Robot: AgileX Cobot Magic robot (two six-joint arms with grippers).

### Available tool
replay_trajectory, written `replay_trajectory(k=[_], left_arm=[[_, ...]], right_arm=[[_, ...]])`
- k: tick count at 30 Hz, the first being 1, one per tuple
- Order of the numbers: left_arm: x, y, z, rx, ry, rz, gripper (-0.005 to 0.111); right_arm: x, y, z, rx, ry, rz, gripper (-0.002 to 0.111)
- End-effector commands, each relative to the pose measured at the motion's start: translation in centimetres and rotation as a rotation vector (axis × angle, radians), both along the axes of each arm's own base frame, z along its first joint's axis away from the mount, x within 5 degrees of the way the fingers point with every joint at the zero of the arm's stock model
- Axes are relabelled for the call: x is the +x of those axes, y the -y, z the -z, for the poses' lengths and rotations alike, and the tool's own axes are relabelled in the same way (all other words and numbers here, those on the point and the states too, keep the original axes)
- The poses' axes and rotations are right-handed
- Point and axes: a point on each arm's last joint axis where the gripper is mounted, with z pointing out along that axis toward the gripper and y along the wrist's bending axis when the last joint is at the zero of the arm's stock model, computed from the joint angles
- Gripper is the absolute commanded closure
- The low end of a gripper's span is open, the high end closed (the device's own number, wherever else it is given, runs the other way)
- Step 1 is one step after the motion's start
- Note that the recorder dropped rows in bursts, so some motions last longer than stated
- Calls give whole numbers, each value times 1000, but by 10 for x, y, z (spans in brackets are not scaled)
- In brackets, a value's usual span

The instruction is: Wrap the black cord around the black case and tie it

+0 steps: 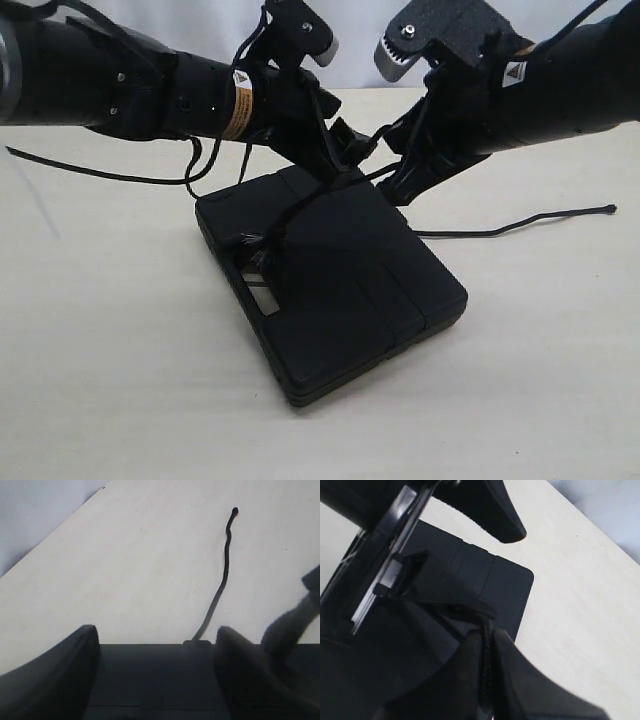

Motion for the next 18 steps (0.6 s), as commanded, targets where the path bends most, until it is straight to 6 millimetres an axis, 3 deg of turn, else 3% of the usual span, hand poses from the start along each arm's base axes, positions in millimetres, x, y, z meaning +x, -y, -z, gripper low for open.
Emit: replay_trajectory(k=[1, 7, 13, 18], left_arm=[[-1, 0, -11, 2, 35, 10, 44], [-13, -7, -47, -6, 110, 0, 44], [-22, -3, -50, -72, 47, 77, 44], [-22, -19, -51, -77, 34, 25, 44]], right_arm=[[1, 1, -5, 13, 26, 3, 104], [1, 1, -6, 29, 28, 17, 104], [2, 1, -6, 58, 15, 48, 104], [3, 2, -7, 63, 17, 56, 104]])
